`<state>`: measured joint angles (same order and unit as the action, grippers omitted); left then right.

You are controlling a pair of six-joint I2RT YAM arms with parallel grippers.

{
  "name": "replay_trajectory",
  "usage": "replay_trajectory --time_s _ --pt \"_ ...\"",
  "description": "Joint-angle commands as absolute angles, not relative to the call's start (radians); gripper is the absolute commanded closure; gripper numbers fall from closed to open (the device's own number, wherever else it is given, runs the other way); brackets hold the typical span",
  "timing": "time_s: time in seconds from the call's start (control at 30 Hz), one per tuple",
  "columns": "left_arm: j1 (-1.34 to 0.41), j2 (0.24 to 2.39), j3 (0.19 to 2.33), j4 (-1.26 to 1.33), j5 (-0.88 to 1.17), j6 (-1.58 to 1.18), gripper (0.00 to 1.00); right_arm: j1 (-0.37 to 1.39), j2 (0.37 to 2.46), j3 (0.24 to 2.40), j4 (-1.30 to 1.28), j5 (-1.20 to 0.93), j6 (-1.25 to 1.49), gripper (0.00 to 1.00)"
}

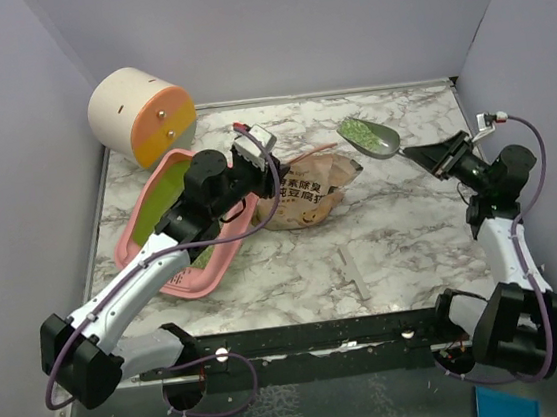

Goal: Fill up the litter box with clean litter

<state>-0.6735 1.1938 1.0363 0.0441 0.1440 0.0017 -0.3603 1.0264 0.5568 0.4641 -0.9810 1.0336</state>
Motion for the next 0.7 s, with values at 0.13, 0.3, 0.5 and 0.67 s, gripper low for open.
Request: replay_trajectory --time_s 0.13,0.3,0.5,0.67 --pt "-0.672 1.005 1.012 -0.045 0.081 -0.018 0.50 -0.326 1.190 0.798 0.478 -0.998 1.008 0.99" --pt "-0.671 0.864 1.024 -0.169 -0.006 0.003 0.50 -0.182 1.268 0.983 0.326 -0.946 0.892 0.99" --pt "-0.670 0.715 1.045 -0.304 -0.133 0.019 0.51 0.025 1.366 1.166 0.253 -0.888 0.817 0.99" --pt "-0.671 0.609 1.048 -0.351 -0.237 0.007 0.52 0.239 1.484 1.383 0.089 -0.829 0.694 0.99"
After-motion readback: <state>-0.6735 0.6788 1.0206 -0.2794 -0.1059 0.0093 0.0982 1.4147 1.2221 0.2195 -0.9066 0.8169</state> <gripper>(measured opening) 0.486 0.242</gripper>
